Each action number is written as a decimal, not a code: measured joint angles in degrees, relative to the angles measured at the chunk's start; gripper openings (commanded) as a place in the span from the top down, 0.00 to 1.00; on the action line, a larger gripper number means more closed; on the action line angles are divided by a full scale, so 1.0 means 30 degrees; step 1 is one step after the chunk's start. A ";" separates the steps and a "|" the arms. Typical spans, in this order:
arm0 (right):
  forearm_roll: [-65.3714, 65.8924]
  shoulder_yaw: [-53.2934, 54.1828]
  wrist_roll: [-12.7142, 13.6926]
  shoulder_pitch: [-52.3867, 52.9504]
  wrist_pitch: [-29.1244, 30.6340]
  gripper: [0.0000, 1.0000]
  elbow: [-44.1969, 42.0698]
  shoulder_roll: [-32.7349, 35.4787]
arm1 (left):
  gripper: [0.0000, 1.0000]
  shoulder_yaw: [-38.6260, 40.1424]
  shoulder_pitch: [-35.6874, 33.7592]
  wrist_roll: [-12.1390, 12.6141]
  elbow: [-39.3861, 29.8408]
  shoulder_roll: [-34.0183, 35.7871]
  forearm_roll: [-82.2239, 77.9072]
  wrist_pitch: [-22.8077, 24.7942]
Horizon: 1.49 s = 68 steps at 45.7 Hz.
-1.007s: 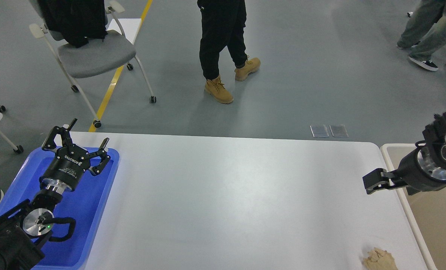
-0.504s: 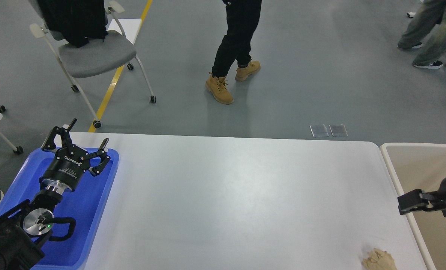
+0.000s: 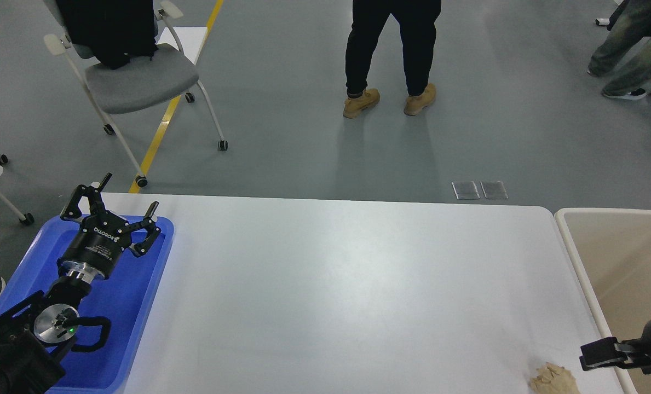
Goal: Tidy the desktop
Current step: 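Lower the right gripper onto the tan object and close it, then lift the tan object with the right gripper toward the white bin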
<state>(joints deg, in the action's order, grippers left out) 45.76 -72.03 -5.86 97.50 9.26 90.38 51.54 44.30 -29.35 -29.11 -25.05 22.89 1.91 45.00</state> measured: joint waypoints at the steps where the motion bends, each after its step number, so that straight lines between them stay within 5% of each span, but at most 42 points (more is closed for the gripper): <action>1: 0.0021 0.0123 0.0013 -0.0183 -0.0059 0.00 -0.0047 -0.0044 | 0.01 0.0000 -0.0001 0.0000 0.0002 0.0000 0.0000 0.0000; 34: -0.0043 0.3180 0.0017 -0.6939 -0.3889 0.00 -0.1886 -0.2802 | 0.01 0.0001 -0.0002 0.0000 0.0001 0.0002 0.0008 0.0000; 68: -0.0069 0.3625 -0.0003 -0.8633 -0.4552 0.00 -0.3939 -0.3303 | 0.01 0.0001 -0.0002 0.0000 0.0001 0.0000 0.0000 0.0000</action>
<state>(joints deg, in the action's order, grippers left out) 45.55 -61.16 -5.87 71.60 -4.40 78.56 41.63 44.30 -29.36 -29.11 -25.05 22.89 1.91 45.00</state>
